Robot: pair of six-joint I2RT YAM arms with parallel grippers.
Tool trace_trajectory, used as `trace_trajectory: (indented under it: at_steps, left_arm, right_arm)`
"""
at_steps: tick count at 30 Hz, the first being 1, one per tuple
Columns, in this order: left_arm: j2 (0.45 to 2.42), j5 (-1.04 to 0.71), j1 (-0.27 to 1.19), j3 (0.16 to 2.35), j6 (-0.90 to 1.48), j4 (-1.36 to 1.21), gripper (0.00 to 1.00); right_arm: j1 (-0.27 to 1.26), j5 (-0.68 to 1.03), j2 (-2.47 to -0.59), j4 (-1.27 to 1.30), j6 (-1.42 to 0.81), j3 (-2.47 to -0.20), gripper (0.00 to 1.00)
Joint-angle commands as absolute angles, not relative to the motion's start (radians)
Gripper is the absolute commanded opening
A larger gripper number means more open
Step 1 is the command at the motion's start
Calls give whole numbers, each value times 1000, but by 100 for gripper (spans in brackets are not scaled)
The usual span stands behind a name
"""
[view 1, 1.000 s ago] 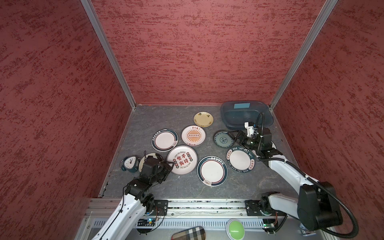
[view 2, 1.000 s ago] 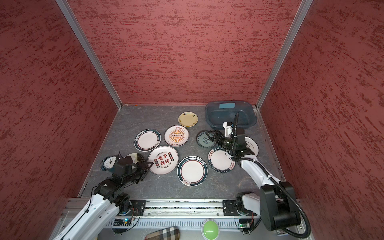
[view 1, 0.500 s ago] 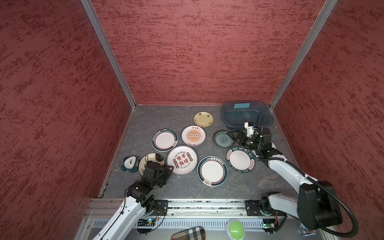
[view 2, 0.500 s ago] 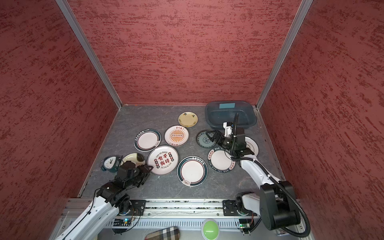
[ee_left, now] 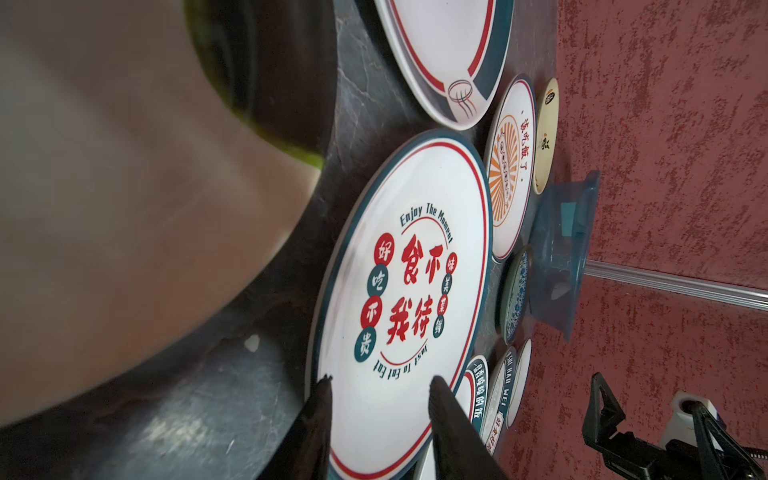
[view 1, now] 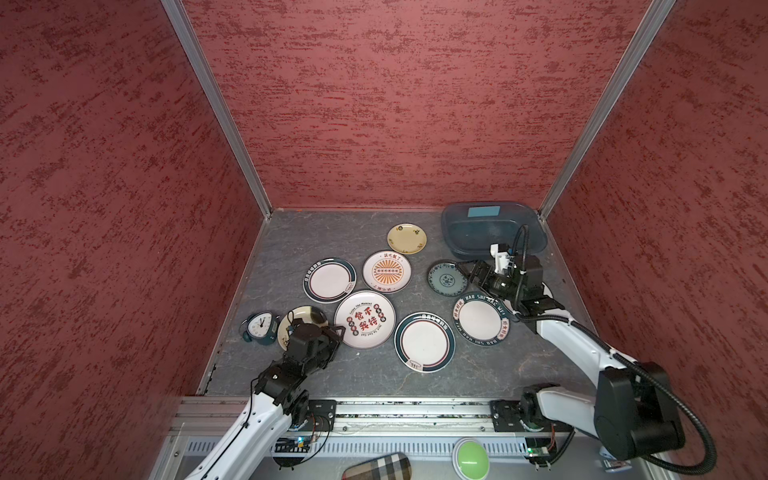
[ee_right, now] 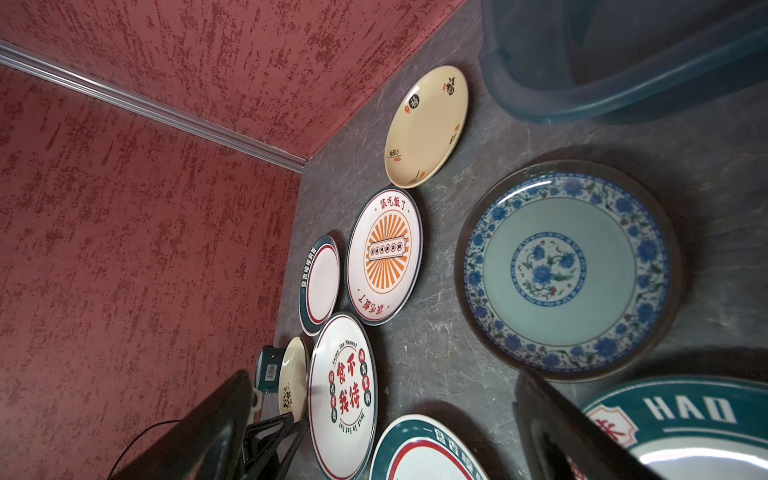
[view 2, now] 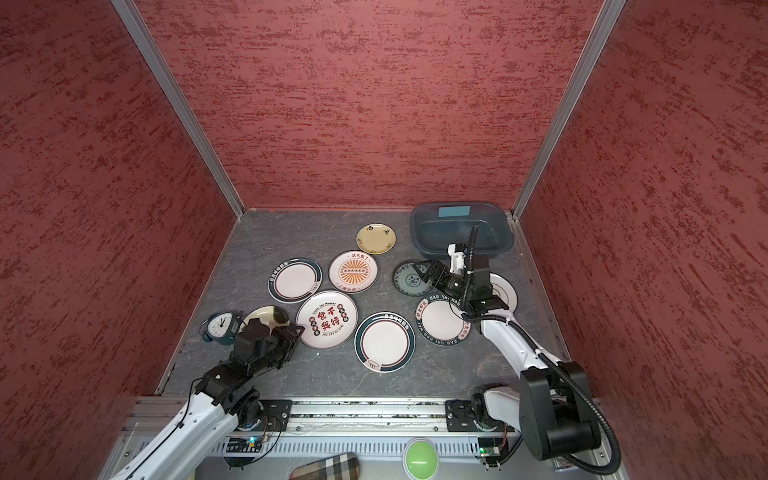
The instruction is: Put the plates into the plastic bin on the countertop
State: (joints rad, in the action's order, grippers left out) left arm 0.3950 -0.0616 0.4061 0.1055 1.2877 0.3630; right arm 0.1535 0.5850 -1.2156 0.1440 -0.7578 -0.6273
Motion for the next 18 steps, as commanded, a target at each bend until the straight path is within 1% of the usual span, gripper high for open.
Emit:
trace_trajectory:
  at_steps: [1,7,11,15,18]
  left_arm:
    - [390,-28,410,11,1283,448,39]
    - [392,-35,409,36,1259,501,38]
    - [393,-44,411,112,1212,621,38]
    - [394,-40,411,182,1193,765,46]
    - [395,-42,411,180,1198,776,48]
  right_arm:
    - [158,558,-1195,146,-743,-644,99]
    - [158,551,-1188,129,-735,-646,99]
    - [158,549,-1189,117,-733,-653,99]
    - [157,545,-1190,113,-729,-655,99]
    - [157,540,-1195,113,-727,-658,99]
